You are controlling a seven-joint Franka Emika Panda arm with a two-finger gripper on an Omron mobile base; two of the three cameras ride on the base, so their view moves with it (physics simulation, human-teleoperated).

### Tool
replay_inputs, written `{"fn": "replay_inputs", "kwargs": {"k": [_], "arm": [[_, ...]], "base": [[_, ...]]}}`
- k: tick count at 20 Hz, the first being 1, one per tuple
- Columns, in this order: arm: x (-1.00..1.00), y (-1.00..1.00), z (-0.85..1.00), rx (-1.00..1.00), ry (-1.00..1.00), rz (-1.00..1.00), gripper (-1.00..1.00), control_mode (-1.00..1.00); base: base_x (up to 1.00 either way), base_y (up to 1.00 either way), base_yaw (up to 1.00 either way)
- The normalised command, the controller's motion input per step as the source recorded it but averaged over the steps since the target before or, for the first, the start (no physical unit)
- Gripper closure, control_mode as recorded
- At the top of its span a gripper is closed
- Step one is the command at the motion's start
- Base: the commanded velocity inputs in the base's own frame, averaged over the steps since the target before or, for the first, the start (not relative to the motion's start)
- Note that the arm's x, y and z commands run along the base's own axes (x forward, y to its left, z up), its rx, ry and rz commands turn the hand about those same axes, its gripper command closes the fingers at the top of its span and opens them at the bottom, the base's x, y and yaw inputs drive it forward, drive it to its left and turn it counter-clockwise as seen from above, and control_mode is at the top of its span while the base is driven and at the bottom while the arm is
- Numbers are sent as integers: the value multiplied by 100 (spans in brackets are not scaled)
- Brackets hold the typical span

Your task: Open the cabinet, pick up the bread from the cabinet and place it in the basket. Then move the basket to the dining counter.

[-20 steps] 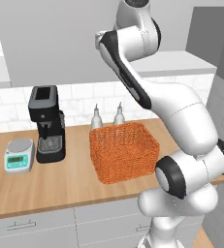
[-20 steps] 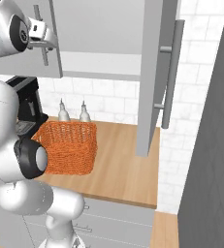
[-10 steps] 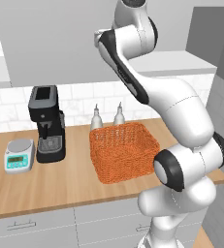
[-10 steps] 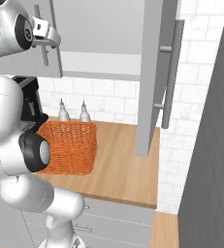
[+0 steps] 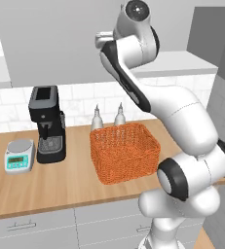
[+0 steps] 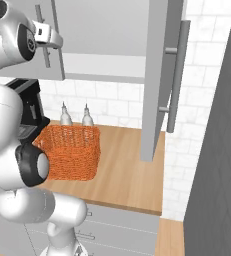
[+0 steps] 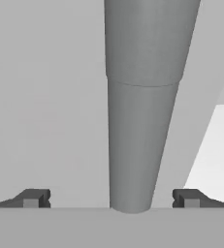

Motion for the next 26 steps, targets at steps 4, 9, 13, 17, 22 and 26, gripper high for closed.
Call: {"fn": "replay_inputs", "kwargs": {"k": [4, 9, 13, 17, 22, 26], "arm": [[21, -3, 0, 0, -7, 2, 100, -100], [14, 0, 0, 0, -1, 0, 100, -100], [0, 0, 0, 0, 0, 0, 100, -100], [-33, 30, 0, 0, 0, -2, 100, -100], [-97, 61, 8, -10, -5, -2, 100, -100], [-100, 86, 5, -12, -5, -15, 100, -100]], "base": [[0, 0, 0], [0, 0, 0], [0, 0, 0], [0, 0, 0], [0, 0, 0], [0, 0, 0]]}}
